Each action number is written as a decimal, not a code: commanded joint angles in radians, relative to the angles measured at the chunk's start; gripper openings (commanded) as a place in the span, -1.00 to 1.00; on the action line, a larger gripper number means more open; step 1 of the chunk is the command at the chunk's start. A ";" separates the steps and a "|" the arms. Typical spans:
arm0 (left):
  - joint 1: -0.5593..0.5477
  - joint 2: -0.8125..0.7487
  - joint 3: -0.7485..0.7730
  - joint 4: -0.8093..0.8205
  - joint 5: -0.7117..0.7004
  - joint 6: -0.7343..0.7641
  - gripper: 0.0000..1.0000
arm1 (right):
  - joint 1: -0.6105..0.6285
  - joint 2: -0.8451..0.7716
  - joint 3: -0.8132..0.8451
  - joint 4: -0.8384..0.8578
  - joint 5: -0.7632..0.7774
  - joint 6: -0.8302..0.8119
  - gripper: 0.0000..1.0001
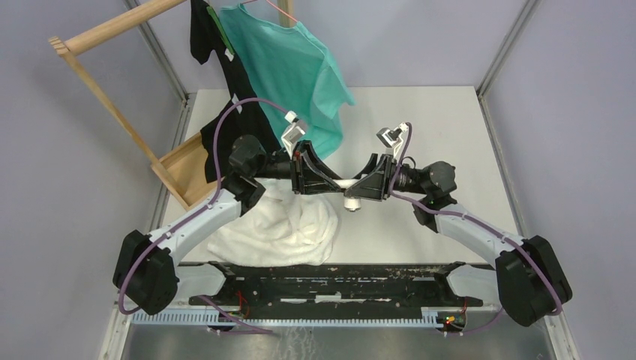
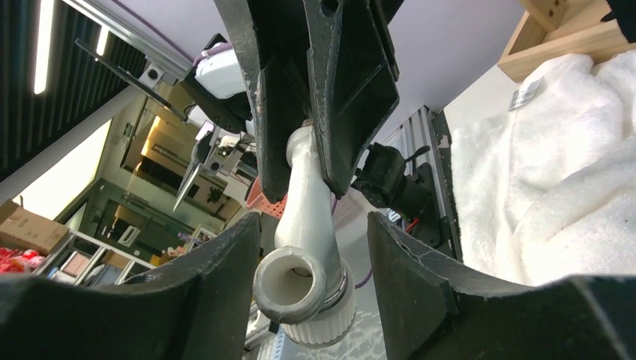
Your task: Install the water faucets
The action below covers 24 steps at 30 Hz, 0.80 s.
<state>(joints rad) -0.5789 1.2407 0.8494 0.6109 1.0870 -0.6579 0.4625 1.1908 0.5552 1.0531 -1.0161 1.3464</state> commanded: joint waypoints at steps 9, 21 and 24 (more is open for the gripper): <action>0.000 0.014 0.011 0.087 0.047 -0.061 -0.94 | 0.022 -0.008 0.062 -0.031 -0.028 -0.078 0.13; 0.002 0.008 -0.001 0.085 0.041 -0.068 -0.94 | 0.024 -0.048 0.092 -0.157 -0.009 -0.154 0.48; 0.002 0.007 -0.003 0.085 0.045 -0.069 -0.94 | 0.024 -0.046 0.091 -0.159 0.001 -0.153 0.47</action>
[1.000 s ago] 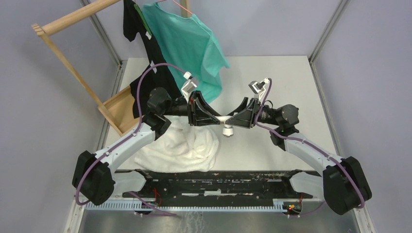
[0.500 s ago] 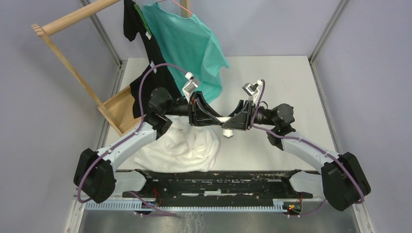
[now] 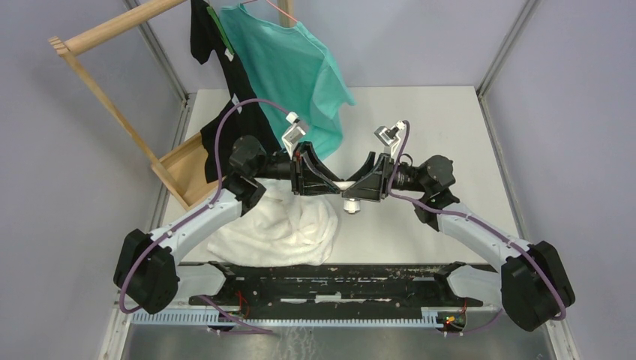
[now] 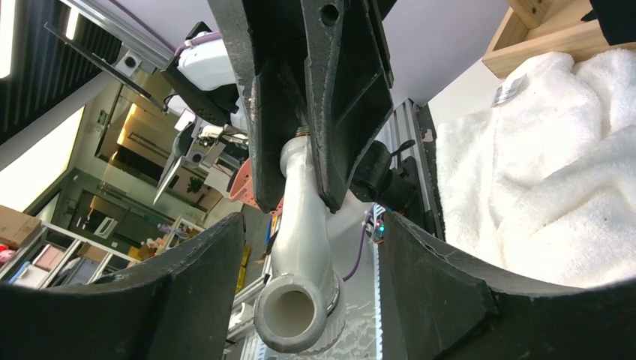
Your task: Install the water faucets
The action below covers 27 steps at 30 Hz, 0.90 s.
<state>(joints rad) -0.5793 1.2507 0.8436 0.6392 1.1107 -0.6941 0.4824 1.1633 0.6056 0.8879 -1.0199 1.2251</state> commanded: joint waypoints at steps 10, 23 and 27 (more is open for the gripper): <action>0.002 -0.015 -0.008 0.060 0.025 -0.030 -0.94 | 0.004 0.018 0.045 0.066 0.015 0.019 0.09; 0.002 -0.014 -0.005 0.060 0.019 -0.030 -0.95 | 0.008 0.048 0.035 0.086 0.003 0.040 -0.74; 0.002 -0.011 0.011 -0.004 -0.022 -0.013 -0.94 | 0.009 0.021 0.024 -0.050 0.022 -0.033 -0.99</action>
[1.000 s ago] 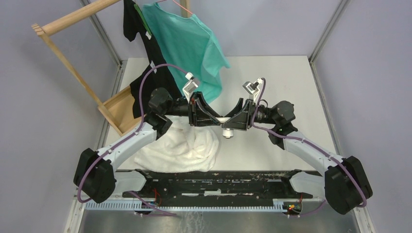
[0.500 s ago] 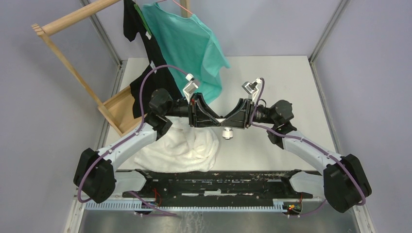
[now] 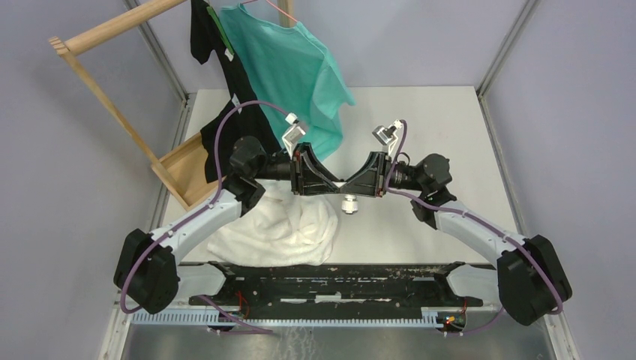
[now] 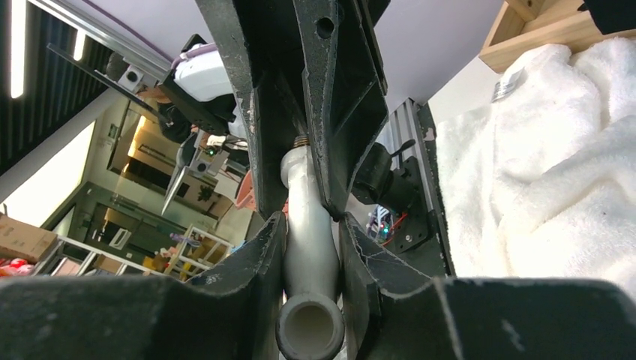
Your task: Install the water faucets
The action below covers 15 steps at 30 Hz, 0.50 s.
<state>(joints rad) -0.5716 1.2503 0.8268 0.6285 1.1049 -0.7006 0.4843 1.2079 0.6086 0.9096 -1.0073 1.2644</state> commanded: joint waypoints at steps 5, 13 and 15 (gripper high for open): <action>-0.005 -0.003 0.089 -0.233 -0.119 0.112 0.46 | 0.005 -0.122 0.063 -0.554 0.134 -0.359 -0.99; -0.004 0.119 0.225 -0.676 -0.477 0.278 0.99 | -0.008 -0.270 0.182 -1.299 0.798 -0.681 -0.99; -0.004 0.197 0.286 -0.814 -0.649 0.251 0.99 | -0.007 -0.295 0.210 -1.412 1.046 -0.687 -0.99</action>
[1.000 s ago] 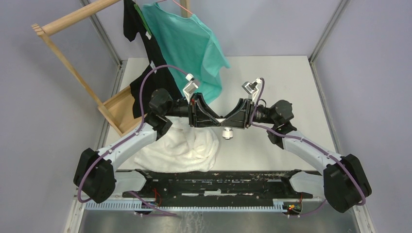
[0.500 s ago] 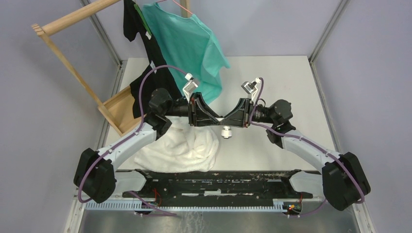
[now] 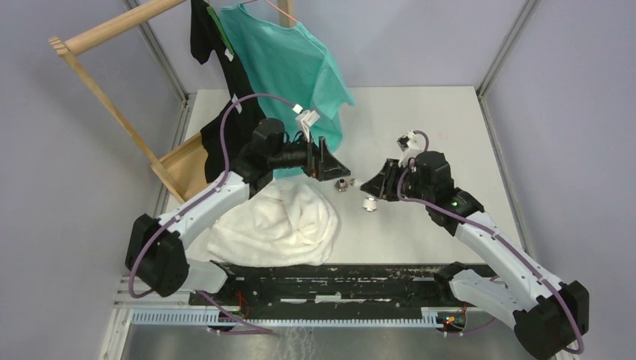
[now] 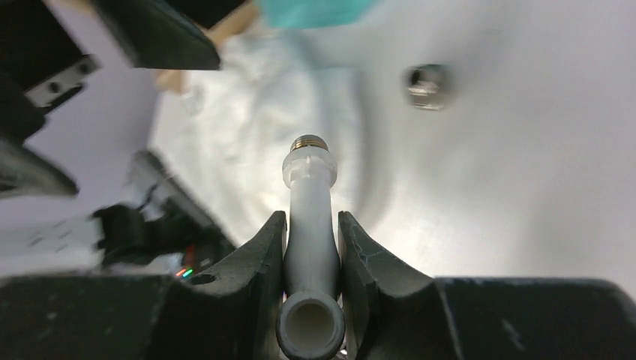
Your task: Install the water faucets
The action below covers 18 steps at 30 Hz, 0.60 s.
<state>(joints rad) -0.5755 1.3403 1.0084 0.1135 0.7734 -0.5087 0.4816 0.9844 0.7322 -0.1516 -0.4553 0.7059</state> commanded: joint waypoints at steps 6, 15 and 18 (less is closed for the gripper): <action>-0.122 0.385 0.403 -0.652 -0.753 0.128 0.98 | -0.006 -0.121 0.127 -0.536 0.833 -0.126 -0.99; -0.205 0.642 0.634 -0.733 -0.907 0.126 0.99 | -0.006 -0.255 0.110 -0.581 0.928 -0.140 -0.99; -0.238 0.689 0.657 -0.754 -0.967 0.154 0.99 | -0.006 -0.258 0.109 -0.600 0.928 -0.148 -0.99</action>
<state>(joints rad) -0.7837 1.9903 1.6073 -0.5758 -0.0624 -0.4255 0.4755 0.7334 0.8078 -0.7319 0.4091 0.5846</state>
